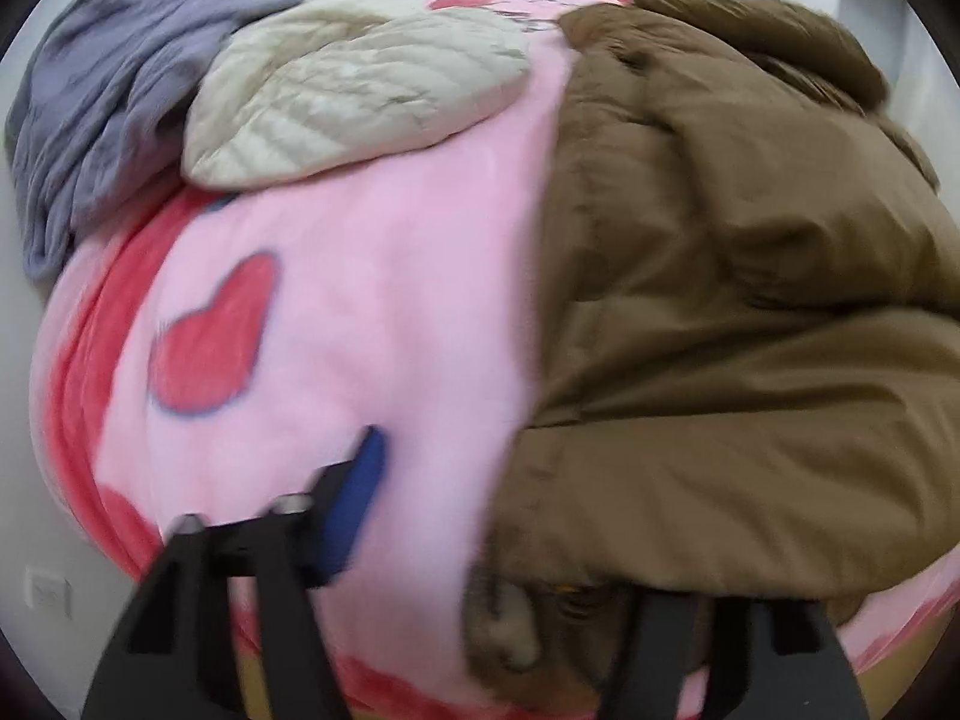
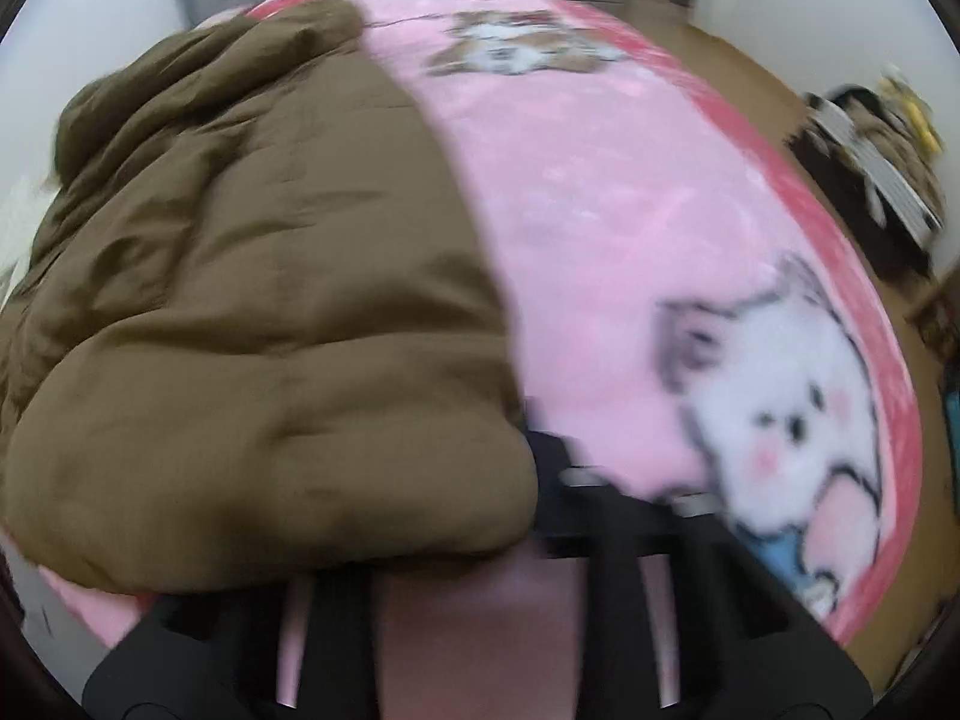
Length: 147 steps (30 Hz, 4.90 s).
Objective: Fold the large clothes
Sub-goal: 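Grasp the side edge of the brown jacket with both tools, then lift the gripped jacket edge with both tools and fold it over the body, then open both tools and release the folded jacket edge, then press the jacket bundle flat with both open tools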
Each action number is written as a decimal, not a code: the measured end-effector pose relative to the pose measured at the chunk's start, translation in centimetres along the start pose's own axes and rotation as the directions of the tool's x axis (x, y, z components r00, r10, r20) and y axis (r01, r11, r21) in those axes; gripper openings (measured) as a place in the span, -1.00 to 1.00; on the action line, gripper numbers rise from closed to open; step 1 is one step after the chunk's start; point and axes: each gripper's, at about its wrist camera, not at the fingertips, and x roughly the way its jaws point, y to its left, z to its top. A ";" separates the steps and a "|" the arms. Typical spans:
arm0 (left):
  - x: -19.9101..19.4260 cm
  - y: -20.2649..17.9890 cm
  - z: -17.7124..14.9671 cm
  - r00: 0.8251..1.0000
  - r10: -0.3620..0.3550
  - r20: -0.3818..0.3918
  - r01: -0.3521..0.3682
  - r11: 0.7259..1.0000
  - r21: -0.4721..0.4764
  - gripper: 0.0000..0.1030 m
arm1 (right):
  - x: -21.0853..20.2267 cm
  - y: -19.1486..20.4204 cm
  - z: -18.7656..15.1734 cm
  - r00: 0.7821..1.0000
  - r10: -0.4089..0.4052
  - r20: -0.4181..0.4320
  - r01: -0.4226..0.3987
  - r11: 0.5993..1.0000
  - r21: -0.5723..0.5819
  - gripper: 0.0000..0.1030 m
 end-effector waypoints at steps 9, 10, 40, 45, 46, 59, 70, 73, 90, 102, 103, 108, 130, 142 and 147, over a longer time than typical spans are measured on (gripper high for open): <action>-7.3 0.5 1.2 0.998 -0.045 -0.046 0.053 0.980 0.192 -0.81 | -8.5 0.2 3.2 0.998 -0.017 -0.055 0.010 0.993 -0.120 -0.91; -7.3 1.0 1.2 0.996 -0.054 -0.077 0.067 0.983 0.169 -0.81 | -8.7 0.2 3.3 0.998 -0.014 -0.059 0.006 0.992 -0.123 -0.91; -7.3 0.9 1.3 0.992 -0.025 -0.127 0.049 0.980 0.194 -0.83 | -9.6 0.7 0.0 0.999 0.017 -0.038 -0.018 0.999 -0.033 -0.93; -14.1 1.3 6.4 1.000 0.019 -0.012 -0.018 0.993 0.120 -0.83 | -15.9 2.7 4.6 0.998 0.031 0.045 -0.027 0.996 -0.080 -0.93; -14.8 1.5 7.6 1.000 0.029 0.007 -0.030 0.994 0.109 -0.83 | -16.7 2.6 5.8 0.997 0.033 0.068 -0.027 0.996 -0.079 -0.93; -16.1 1.8 26.3 0.980 0.105 0.168 -0.113 0.993 0.042 -0.82 | -20.1 6.5 23.2 0.965 -0.038 0.261 0.072 0.990 -0.125 -0.92; -4.6 -2.2 42.6 0.988 0.127 0.090 -0.141 0.977 0.163 -0.82 | -10.3 8.7 35.4 0.973 -0.132 0.189 0.142 0.989 -0.040 -0.90; -0.1 -4.3 46.0 0.986 0.165 0.031 -0.168 0.961 0.219 -0.82 | -5.2 8.1 38.6 0.987 -0.120 0.109 0.122 0.993 -0.011 -0.88; 20.8 -9.1 50.8 0.922 0.287 -0.258 -0.207 0.932 0.298 -0.82 | 20.8 13.2 46.5 0.974 -0.146 -0.174 0.113 0.976 -0.186 -0.83; 25.4 -10.1 49.2 0.930 0.172 -0.326 -0.104 0.971 0.217 -0.74 | 25.1 12.5 44.7 0.975 -0.142 -0.174 0.122 0.985 -0.122 -0.22; 25.3 -9.9 49.4 0.926 0.176 -0.334 -0.100 0.967 0.234 -0.51 | 24.9 12.4 44.8 0.974 -0.153 -0.168 0.133 0.983 -0.125 -0.07; 22.8 -5.5 51.8 0.930 0.210 -0.301 -0.133 0.958 0.255 0.62 | 22.1 10.0 46.6 0.979 -0.071 -0.189 0.059 0.996 -0.067 0.02; 10.6 -2.7 59.3 0.962 -0.122 -0.244 0.183 0.951 0.248 0.69 | 6.1 16.1 57.1 0.952 0.275 -0.136 -0.297 0.939 -0.177 0.59; 8.5 -1.7 55.9 0.943 -0.298 -0.150 0.312 0.947 0.073 0.63 | 1.6 46.1 40.5 0.760 0.650 -0.018 -0.375 0.415 -0.829 0.78; 9.6 -1.3 54.3 0.929 -0.335 -0.158 0.346 0.937 0.048 0.63 | 9.3 53.8 40.1 0.839 0.504 -0.203 -0.427 0.381 -0.820 0.47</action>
